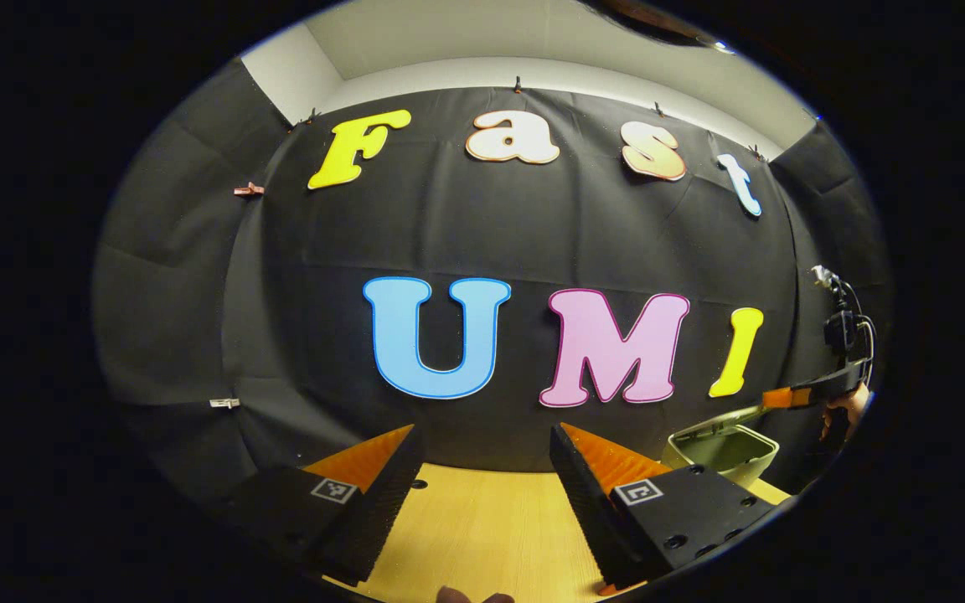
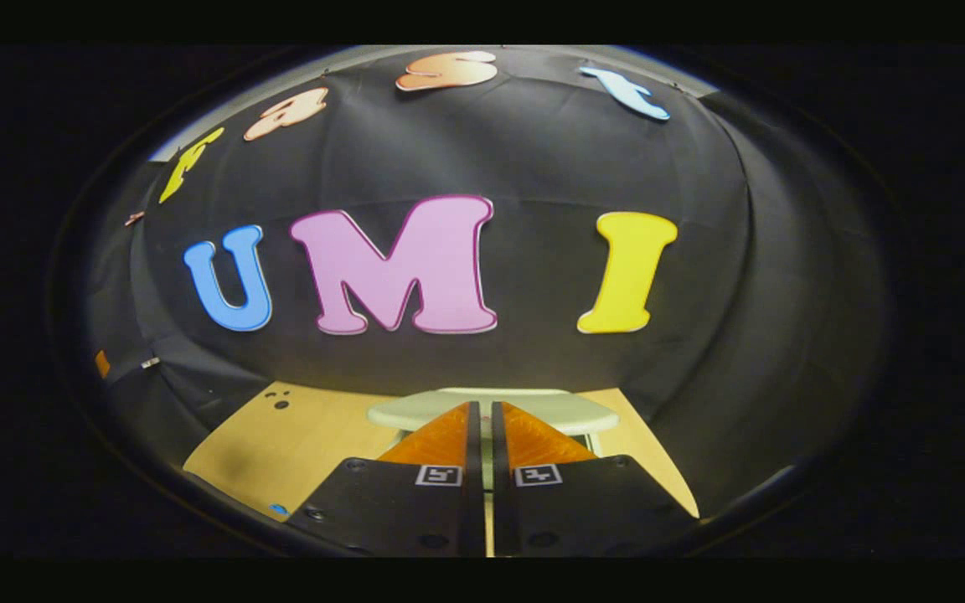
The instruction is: Press the lid of the desktop garbage bin to open it, pick up the crumpled paper on the desktop and throw it into the bin, then pick up the pop can on the desktop and drop it into the bin, and finally close the garbage bin lid.
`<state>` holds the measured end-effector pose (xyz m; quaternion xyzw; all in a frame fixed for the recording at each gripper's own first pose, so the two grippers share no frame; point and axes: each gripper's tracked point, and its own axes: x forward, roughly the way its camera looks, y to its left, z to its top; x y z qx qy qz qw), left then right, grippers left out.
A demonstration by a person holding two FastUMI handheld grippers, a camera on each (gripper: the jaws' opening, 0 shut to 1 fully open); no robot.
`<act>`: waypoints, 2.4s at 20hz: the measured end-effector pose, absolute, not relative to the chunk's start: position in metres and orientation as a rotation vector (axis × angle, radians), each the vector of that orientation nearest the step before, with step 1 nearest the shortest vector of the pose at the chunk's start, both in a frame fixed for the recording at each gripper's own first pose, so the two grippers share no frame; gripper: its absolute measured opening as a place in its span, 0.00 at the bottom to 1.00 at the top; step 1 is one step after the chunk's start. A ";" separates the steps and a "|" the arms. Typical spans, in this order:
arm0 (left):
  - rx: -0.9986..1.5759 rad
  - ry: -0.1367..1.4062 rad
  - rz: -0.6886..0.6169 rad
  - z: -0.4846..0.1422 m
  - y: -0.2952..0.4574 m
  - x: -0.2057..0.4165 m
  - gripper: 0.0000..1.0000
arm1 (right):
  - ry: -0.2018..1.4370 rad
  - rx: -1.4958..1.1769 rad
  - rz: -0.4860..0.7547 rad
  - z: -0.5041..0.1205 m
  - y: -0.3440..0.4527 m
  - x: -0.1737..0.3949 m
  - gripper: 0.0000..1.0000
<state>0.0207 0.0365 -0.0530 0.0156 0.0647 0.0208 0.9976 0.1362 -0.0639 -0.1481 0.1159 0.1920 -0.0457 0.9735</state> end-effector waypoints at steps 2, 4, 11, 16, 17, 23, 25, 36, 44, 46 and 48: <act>0.028 0.132 0.041 -0.056 0.035 0.021 0.95 | 0.336 0.206 -0.093 -0.134 -0.066 0.136 0.08; 0.030 0.134 0.041 -0.056 0.036 0.021 0.95 | 0.302 0.177 -0.078 -0.123 -0.064 0.132 0.08; 0.078 0.178 0.018 -0.074 0.042 0.016 0.95 | 0.288 0.172 0.001 -0.114 -0.031 0.106 0.10; 0.097 0.338 -0.056 -0.138 0.045 0.001 0.95 | 0.299 0.180 0.083 -0.122 0.003 0.086 0.21; 0.090 0.388 -0.064 -0.160 0.047 -0.004 0.95 | 0.307 0.178 0.104 -0.125 0.010 0.082 0.22; 0.061 0.668 -0.115 -0.277 0.054 -0.048 0.96 | 0.355 0.210 0.163 -0.137 0.037 0.063 0.58; 0.045 0.739 -0.123 -0.311 0.054 -0.063 0.96 | 0.371 0.211 0.173 -0.142 0.043 0.057 0.60; -0.040 0.986 -0.121 -0.433 0.054 -0.108 0.90 | 0.433 0.192 0.179 -0.152 0.055 0.030 0.62; -0.002 1.066 -0.161 -0.488 0.047 -0.113 0.77 | 0.493 0.181 0.148 -0.162 0.053 0.005 0.63; 0.008 1.084 -0.175 -0.497 0.044 -0.116 0.74 | 0.505 0.186 0.143 -0.165 0.053 -0.001 0.62; 0.023 1.090 -0.186 -0.503 0.041 -0.115 0.74 | 0.522 0.199 0.134 -0.169 0.055 -0.006 0.63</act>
